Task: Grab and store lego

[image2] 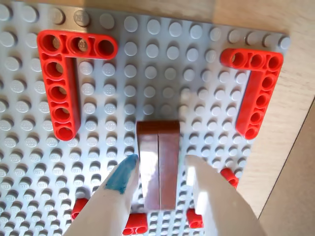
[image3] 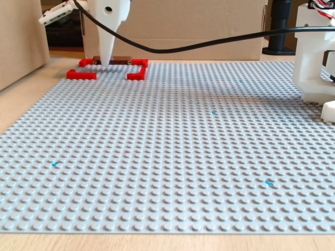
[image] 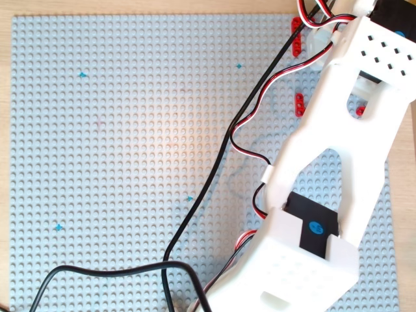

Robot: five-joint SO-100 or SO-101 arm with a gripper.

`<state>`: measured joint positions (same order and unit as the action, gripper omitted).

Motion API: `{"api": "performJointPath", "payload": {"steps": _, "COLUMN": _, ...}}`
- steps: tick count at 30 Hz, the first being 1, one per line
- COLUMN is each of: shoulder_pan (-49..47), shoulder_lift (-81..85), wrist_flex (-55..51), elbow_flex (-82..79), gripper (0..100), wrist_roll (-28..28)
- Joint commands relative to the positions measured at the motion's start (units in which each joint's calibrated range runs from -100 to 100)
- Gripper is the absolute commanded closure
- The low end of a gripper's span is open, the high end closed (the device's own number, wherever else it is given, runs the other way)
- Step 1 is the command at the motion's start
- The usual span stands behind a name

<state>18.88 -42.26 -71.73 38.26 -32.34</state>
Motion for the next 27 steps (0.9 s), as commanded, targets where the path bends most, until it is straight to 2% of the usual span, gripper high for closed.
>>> {"api": "performJointPath", "payload": {"steps": 1, "shoulder_pan": 0.9, "shoulder_lift": 1.0, "wrist_flex": 0.7, "elbow_flex": 1.3, "gripper": 80, "wrist_roll": 0.2}}
{"api": "performJointPath", "payload": {"steps": 7, "shoulder_pan": 0.4, "shoulder_lift": 1.0, "wrist_flex": -4.7, "elbow_flex": 5.9, "gripper": 81, "wrist_roll": -0.2}}
{"api": "performJointPath", "payload": {"steps": 13, "shoulder_pan": -0.1, "shoulder_lift": 1.0, "wrist_flex": -23.2, "elbow_flex": 20.7, "gripper": 100, "wrist_roll": -3.6}}
{"api": "performJointPath", "payload": {"steps": 15, "shoulder_pan": -1.0, "shoulder_lift": 1.0, "wrist_flex": -28.2, "elbow_flex": 25.6, "gripper": 98, "wrist_roll": -4.5}}
{"api": "performJointPath", "payload": {"steps": 18, "shoulder_pan": -3.5, "shoulder_lift": 2.4, "wrist_flex": -28.3, "elbow_flex": 27.1, "gripper": 99, "wrist_roll": -6.9}}
{"api": "performJointPath", "payload": {"steps": 22, "shoulder_pan": -6.5, "shoulder_lift": 10.3, "wrist_flex": -28.3, "elbow_flex": 20.9, "gripper": 99, "wrist_roll": -9.8}}
{"api": "performJointPath", "payload": {"steps": 27, "shoulder_pan": -9.4, "shoulder_lift": 27.9, "wrist_flex": -28.3, "elbow_flex": -1.3, "gripper": 99, "wrist_roll": -14.3}}
